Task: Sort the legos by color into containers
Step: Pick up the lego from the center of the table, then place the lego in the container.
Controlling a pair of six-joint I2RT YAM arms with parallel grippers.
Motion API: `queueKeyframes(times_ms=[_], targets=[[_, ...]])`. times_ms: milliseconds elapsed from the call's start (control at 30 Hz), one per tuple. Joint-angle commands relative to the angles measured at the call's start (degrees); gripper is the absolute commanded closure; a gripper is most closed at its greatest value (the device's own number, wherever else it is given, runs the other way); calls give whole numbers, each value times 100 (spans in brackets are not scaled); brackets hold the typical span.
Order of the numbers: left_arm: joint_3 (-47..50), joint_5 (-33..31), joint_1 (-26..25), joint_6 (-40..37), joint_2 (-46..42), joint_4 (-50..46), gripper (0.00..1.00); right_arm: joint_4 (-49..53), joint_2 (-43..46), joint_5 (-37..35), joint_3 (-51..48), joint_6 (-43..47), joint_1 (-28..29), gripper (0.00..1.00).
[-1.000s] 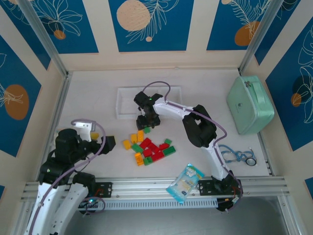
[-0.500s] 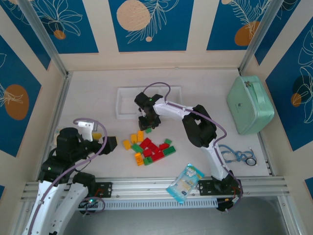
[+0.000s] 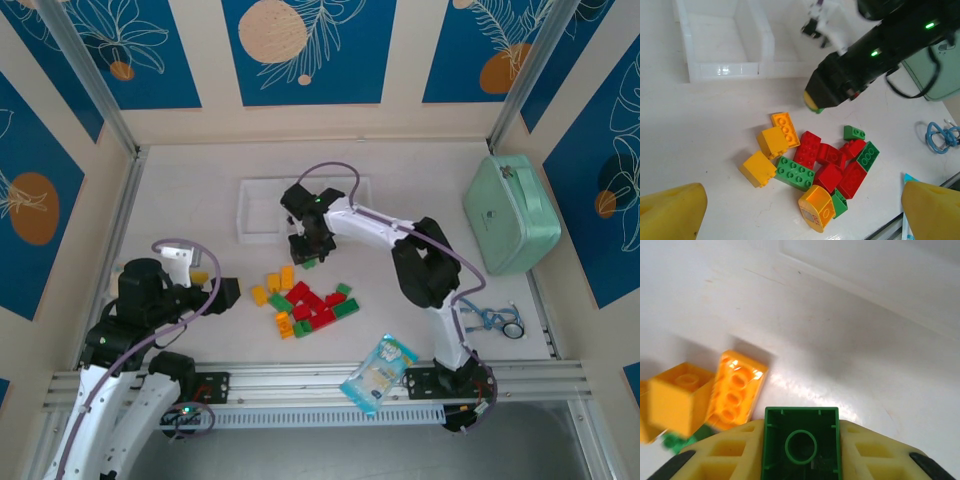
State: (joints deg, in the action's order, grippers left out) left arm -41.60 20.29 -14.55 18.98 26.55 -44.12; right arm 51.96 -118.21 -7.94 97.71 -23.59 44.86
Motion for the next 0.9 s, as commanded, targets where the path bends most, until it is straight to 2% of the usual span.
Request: queueKeyframes(times_ms=[0, 100, 233, 500, 867], targets=[[8, -115, -57, -80, 14, 31, 1, 413, 680, -151, 117, 244, -88, 68], [-5, -96, -58, -79, 128, 14, 0, 593, 998, -392, 242, 445, -287, 68], [-14, -53, -63, -88, 228, 0, 0, 552, 1160, -359, 318, 673, -865, 68], [-41, -383, -68, -17, 248, -86, 1, 299, 436, 275, 720, 832, -2020, 68], [-50, -465, -66, 0, 226, -98, 1, 556, -786, -295, 1889, 1123, -2201, 65]])
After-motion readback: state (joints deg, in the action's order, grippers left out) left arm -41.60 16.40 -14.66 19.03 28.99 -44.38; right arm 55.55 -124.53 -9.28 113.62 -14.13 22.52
